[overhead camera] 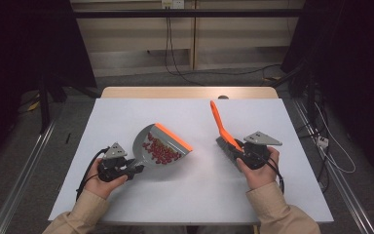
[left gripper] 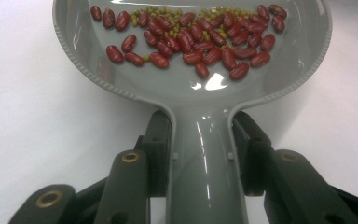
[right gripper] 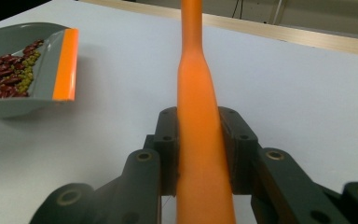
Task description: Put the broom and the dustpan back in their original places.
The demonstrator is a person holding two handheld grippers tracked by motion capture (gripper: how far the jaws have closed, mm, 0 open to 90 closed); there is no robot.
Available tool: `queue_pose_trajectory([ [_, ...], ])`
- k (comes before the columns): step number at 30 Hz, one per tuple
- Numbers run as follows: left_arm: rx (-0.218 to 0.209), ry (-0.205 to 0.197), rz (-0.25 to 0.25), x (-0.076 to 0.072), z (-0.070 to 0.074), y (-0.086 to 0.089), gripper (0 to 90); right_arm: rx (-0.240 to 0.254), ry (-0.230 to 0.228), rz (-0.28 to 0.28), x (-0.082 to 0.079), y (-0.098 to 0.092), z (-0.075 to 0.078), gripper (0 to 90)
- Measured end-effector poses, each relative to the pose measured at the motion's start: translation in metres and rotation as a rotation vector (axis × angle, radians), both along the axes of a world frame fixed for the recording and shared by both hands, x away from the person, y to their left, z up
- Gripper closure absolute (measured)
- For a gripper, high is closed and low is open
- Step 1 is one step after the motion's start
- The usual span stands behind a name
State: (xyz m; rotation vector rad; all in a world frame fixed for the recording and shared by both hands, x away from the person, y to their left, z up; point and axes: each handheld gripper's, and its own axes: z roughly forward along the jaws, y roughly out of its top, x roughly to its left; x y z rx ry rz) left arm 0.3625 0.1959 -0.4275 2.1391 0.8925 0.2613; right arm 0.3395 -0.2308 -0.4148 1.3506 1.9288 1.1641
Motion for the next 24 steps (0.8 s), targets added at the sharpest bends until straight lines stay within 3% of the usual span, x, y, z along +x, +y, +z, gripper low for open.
queue_pose_trajectory([
  [10, 0.010, 0.008, 0.125, 0.011, -0.004, 0.013, 63.2, -0.008, -0.006, -0.058, 0.002, -0.019, 0.000, 71.3],
  [21, 0.074, 0.027, 0.251, 0.022, -0.011, 0.022, 63.1, -0.032, -0.011, -0.123, 0.004, -0.042, -0.002, 71.3],
  [24, 0.072, 0.042, 0.277, 0.024, -0.012, 0.024, 63.1, -0.034, -0.008, -0.151, 0.005, -0.051, -0.003, 71.3],
])
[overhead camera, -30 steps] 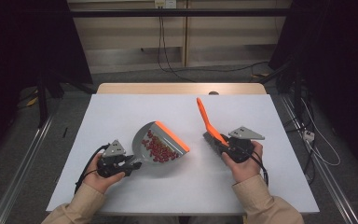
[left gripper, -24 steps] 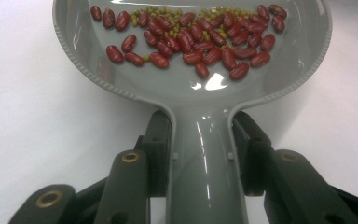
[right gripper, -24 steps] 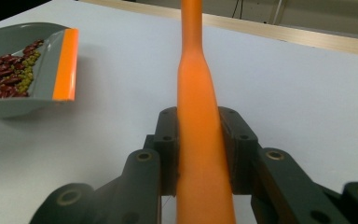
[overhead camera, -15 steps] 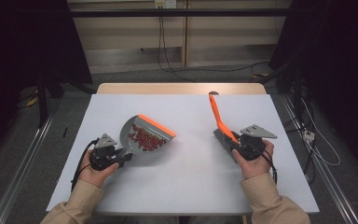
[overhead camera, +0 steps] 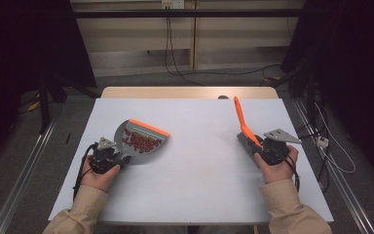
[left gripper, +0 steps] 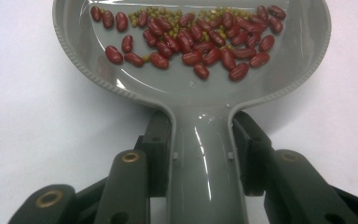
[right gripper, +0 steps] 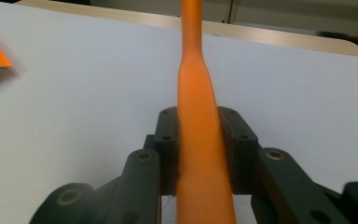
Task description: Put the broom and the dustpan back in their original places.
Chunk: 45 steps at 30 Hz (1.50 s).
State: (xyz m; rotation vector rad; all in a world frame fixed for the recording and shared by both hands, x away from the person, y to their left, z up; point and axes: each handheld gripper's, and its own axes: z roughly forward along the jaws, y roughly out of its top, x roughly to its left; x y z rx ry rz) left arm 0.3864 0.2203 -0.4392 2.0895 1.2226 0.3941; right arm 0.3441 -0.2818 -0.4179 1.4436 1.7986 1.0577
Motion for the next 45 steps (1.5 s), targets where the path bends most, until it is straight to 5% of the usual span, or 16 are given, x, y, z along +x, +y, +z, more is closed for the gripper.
queue_pose_trajectory([
  [9, 0.011, 0.012, 0.068, 0.005, -0.003, 0.003, 63.1, -0.025, -0.001, -0.058, -0.004, -0.022, -0.002, 71.3],
  [14, 0.017, 0.015, 0.093, 0.005, -0.003, 0.004, 62.9, -0.081, 0.002, -0.109, -0.006, -0.031, -0.004, 71.2],
  [19, -0.039, 0.004, 0.085, 0.001, -0.003, -0.002, 58.4, -0.111, 0.021, -0.110, -0.008, -0.023, -0.009, 70.7],
  [26, -0.123, 0.030, 0.056, -0.007, -0.001, -0.010, 38.3, -0.008, 0.028, 0.008, -0.008, -0.003, -0.014, 61.5],
  [33, -0.147, 0.043, -0.014, -0.018, -0.001, -0.014, 24.4, 0.103, -0.010, 0.101, -0.012, 0.008, -0.013, 44.6],
  [41, -0.227, -0.097, -0.072, -0.023, 0.008, 0.000, 11.5, 0.159, -0.013, 0.165, -0.021, 0.005, -0.017, 32.8],
  [45, -0.231, -0.125, -0.110, -0.025, 0.009, 0.003, 9.7, 0.156, -0.019, 0.197, -0.028, 0.006, -0.019, 30.1],
])
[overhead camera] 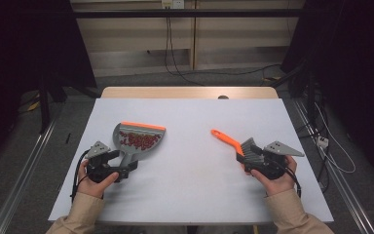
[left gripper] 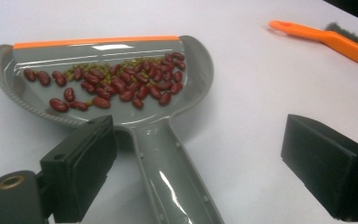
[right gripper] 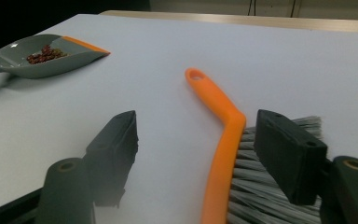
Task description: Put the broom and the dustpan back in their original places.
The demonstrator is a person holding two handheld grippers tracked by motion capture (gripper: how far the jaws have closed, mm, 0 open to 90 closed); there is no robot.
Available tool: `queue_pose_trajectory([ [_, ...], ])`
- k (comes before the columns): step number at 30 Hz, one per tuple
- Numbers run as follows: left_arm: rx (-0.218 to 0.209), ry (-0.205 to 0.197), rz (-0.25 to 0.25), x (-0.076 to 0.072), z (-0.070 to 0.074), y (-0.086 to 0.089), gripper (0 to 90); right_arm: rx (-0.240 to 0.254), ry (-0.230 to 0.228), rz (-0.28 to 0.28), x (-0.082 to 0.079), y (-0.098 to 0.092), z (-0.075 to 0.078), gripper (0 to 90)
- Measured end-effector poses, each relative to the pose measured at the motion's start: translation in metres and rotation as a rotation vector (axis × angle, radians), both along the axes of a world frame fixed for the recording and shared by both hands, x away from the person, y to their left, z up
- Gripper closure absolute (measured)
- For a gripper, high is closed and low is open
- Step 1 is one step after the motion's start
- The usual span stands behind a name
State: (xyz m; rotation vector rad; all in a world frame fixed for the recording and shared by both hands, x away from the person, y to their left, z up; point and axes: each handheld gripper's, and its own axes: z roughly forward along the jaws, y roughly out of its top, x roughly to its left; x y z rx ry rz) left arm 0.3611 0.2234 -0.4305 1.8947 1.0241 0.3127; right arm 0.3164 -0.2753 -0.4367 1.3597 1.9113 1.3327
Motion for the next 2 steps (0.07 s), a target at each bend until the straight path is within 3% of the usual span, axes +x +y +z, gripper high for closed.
queue_pose_trajectory([
  [2, -0.006, 0.000, -0.011, 0.0001, -0.0001, 0.0003, 8.6, -0.004, 0.002, 0.010, -0.0021, 0.0003, -0.0010, 29.3],
])
